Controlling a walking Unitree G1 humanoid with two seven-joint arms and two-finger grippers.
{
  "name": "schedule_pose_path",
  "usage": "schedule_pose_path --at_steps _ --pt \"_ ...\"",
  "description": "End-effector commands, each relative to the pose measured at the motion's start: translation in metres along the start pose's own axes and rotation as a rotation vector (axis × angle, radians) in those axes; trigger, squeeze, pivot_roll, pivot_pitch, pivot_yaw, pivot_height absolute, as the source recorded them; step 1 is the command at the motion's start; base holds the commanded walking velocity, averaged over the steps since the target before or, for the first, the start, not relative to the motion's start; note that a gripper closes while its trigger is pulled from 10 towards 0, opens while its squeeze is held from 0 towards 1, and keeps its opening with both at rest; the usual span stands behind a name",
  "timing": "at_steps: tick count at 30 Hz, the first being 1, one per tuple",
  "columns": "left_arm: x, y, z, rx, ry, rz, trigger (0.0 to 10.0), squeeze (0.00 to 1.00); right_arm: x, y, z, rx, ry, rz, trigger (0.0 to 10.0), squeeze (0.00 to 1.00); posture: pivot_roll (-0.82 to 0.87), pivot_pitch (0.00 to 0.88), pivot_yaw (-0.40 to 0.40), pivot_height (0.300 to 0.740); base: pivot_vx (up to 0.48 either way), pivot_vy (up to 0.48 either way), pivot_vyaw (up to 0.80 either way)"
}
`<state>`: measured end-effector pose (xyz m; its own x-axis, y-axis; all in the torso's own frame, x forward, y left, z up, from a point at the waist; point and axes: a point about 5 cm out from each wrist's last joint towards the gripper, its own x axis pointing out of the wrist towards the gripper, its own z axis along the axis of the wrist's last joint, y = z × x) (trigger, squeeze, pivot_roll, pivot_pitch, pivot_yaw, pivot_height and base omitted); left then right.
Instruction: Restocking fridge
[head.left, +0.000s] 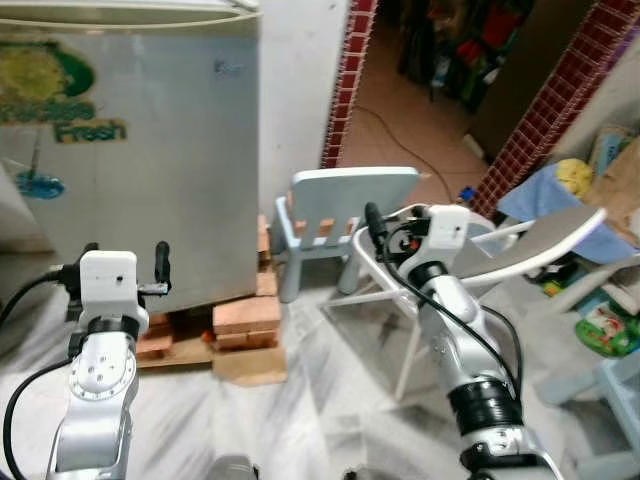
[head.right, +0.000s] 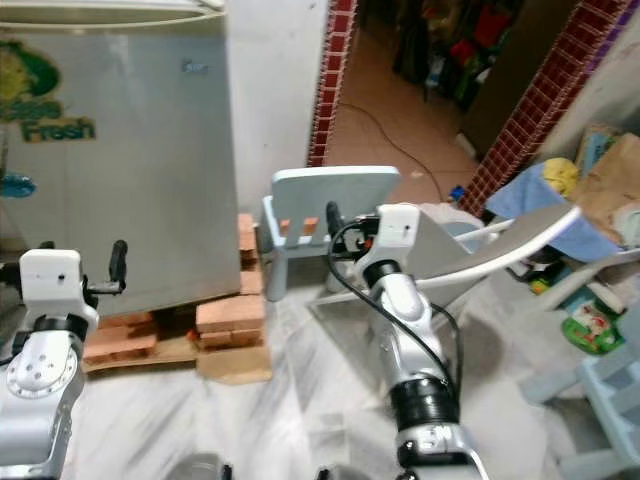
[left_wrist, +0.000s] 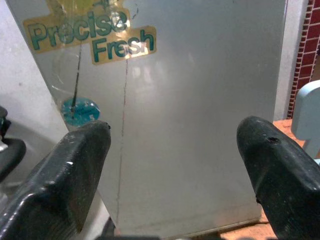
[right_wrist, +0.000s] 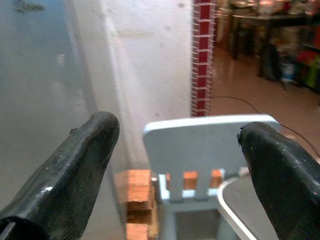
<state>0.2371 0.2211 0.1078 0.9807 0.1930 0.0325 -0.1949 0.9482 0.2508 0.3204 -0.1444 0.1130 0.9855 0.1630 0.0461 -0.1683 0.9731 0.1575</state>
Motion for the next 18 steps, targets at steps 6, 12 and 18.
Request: schedule_pose_path --at_steps 6,12,18 --pt "-0.0037 -0.0021 -0.0043 -0.041 0.014 0.007 10.0 0.0 -0.0092 -0.016 -0.0029 -0.021 0.011 -0.059 10.0 0.0 0.17 0.0 -0.084 0.74 0.0 0.476 -0.28" --pt "-0.0027 -0.0047 -0.0057 -0.045 -0.002 -0.019 10.0 0.0 -0.0065 -0.0084 -0.0017 -0.032 0.001 -0.034 10.0 0.0 0.17 0.0 -0.086 0.74 0.0 0.476 -0.59" --pt "-0.0008 -0.0032 -0.0026 -0.028 -0.046 -0.026 10.0 0.0 -0.0069 -0.0096 -0.0017 -0.04 -0.012 -0.029 10.0 0.0 0.17 0.0 -0.088 0.74 0.0 0.479 -0.47"
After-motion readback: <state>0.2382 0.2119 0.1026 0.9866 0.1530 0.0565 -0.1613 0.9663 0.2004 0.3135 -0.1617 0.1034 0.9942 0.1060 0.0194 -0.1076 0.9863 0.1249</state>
